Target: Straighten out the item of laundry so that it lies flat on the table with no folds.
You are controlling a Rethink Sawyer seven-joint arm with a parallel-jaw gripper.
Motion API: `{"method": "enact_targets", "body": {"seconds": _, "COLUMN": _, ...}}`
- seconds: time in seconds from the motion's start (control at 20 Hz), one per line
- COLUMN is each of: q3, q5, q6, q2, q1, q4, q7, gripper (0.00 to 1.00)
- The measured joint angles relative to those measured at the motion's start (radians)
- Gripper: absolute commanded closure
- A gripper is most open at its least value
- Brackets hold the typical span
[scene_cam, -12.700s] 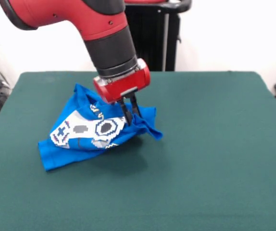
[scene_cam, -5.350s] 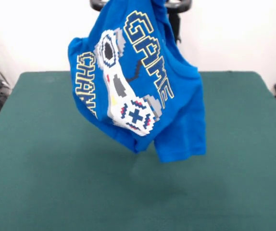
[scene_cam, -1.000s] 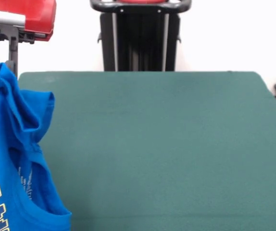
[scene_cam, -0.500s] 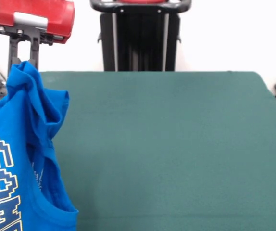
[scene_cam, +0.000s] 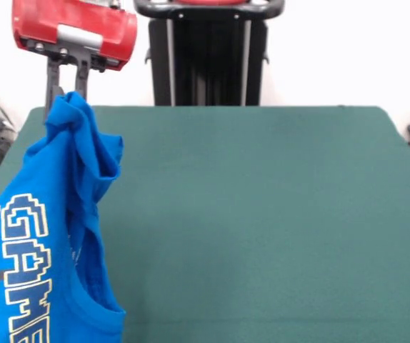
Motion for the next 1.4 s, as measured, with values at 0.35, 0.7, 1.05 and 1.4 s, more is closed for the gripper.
{"method": "enact_targets", "body": {"seconds": 0.35, "q3": -0.05, "q5": 0.0, "q6": -0.078, "q2": -0.017, "q1": 0.039, "q4": 0.049, "q7": 0.0, "gripper": 1.0}}
{"method": "enact_targets", "body": {"seconds": 0.7, "q3": -0.09, "q5": 0.0, "q6": -0.153, "q2": -0.019, "q1": 0.072, "q4": 0.091, "q7": 0.0, "gripper": 1.0}}
{"method": "enact_targets", "body": {"seconds": 1.05, "q3": -0.147, "q5": 0.0, "q6": -0.214, "q2": -0.038, "q1": 0.118, "q4": 0.134, "q7": 0.0, "gripper": 1.0}}
{"method": "enact_targets", "body": {"seconds": 1.4, "q3": -0.197, "q5": 0.0, "q6": -0.26, "q2": -0.057, "q1": 0.161, "q4": 0.168, "q7": 0.0, "gripper": 1.0}}
